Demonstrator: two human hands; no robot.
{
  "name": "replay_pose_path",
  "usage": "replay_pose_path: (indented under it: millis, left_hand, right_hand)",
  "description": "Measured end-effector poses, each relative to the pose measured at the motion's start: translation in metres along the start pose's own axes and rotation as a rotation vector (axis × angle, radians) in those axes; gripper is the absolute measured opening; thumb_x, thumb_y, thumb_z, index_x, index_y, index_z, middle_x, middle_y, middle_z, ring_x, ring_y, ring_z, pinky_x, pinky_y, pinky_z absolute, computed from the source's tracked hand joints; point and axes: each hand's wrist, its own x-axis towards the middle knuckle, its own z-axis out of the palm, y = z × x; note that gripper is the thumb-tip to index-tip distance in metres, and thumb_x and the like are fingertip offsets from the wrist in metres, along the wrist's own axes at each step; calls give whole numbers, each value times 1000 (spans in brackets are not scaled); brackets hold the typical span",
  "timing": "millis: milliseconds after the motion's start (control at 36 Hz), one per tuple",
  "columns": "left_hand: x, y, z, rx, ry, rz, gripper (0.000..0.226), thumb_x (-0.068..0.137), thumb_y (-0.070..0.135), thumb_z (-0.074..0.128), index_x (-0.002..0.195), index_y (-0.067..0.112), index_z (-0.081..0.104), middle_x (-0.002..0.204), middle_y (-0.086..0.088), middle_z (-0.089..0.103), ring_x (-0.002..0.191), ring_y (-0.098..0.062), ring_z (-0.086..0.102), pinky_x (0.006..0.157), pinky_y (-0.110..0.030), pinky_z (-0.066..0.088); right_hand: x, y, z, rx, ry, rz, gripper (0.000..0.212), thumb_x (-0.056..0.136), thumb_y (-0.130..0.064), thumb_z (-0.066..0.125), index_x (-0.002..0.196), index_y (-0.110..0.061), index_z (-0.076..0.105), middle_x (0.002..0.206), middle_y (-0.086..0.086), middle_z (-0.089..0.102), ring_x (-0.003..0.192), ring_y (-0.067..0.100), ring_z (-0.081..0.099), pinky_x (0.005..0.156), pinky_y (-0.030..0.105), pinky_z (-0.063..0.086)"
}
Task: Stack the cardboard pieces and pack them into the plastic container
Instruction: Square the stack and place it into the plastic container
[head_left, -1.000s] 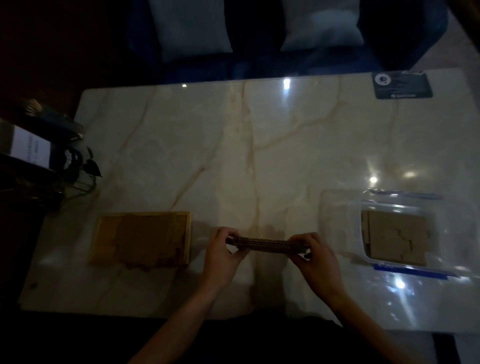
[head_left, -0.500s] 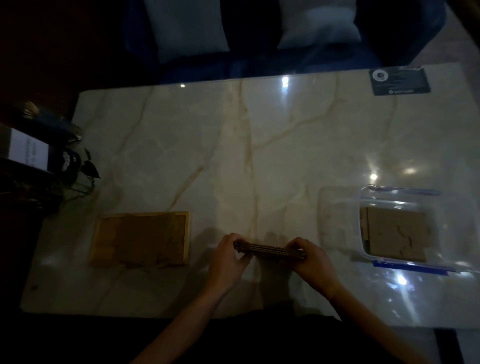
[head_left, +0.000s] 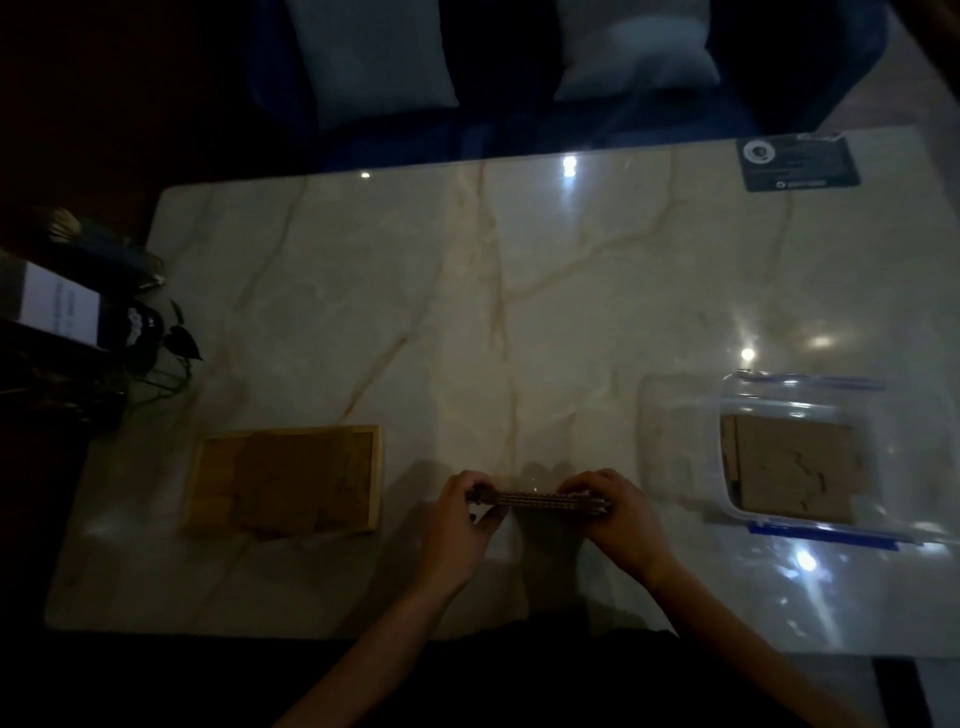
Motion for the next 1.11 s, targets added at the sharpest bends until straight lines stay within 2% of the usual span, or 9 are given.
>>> replay_pose_path:
  millis: [139,250,306,417,583,667,778,972,1111]
  left_hand:
    - [0,-6,2,-1,8,14,38,73,13,78,96,33,56,100,3,64,92,-11,63,70,-11,48]
    - [-1,-8,0,24,13,37,59,69,18,81,120,27,53,123,-1,54,108,-17,58,91,-31,50]
    - [-4,-7,-4,78,33,80,80,67,27,81,135,35,39,138,1,42,122,-13,47,99,-28,43]
    - [-13,2,-15,355,137,411,97,74,48,65,151,29,10,160,4,11,148,-18,10,119,-29,14]
    - [-32,29,1,544,140,825,86,86,45,53,152,11,9,161,-12,6,147,-33,13,120,-47,10]
    - [-36,33,15,729,5,831,87,81,38,56,151,12,13,161,-8,7,148,-27,9,119,-46,18]
    - [-36,46,18,950,-111,713,83,69,34,64,145,12,37,153,-7,36,142,-22,29,110,-46,36]
    - [-39,57,18,826,-61,724,81,84,32,47,152,12,8,161,-9,11,149,-25,7,120,-45,9]
    - [-37,46,24,977,-180,649,72,74,28,52,143,13,39,148,-6,43,139,-23,36,113,-45,27]
  right_hand:
    - [-2,-6,-4,65,40,-85,38,69,-14,83,98,-36,72,103,-8,65,100,15,57,90,34,47]
    - [-2,-10,-6,88,13,-77,31,71,-13,82,91,-34,73,96,-7,69,95,16,61,87,35,47]
    - [-3,-11,-6,101,10,-81,30,71,-13,82,91,-34,73,96,-5,70,95,17,62,88,35,48]
    - [-3,-11,-7,116,-7,-81,29,69,-19,85,91,-34,73,95,-5,70,94,17,63,87,35,48]
    - [-4,-9,-6,163,15,-87,33,63,-18,89,87,-34,73,91,-4,72,88,18,66,84,41,53]
    - [-3,-7,-5,168,6,-73,34,64,-20,89,88,-35,70,92,-3,72,88,21,68,84,42,54]
    - [-1,-5,-2,148,-5,-35,34,65,-21,87,95,-25,71,93,-5,68,89,23,67,85,43,54]
    - [-2,-7,-3,222,26,-46,47,65,-14,85,80,-52,61,91,-6,72,86,20,69,81,47,56]
    - [-1,-2,3,115,13,-42,34,66,-17,85,96,-23,71,95,2,72,88,23,67,82,37,53]
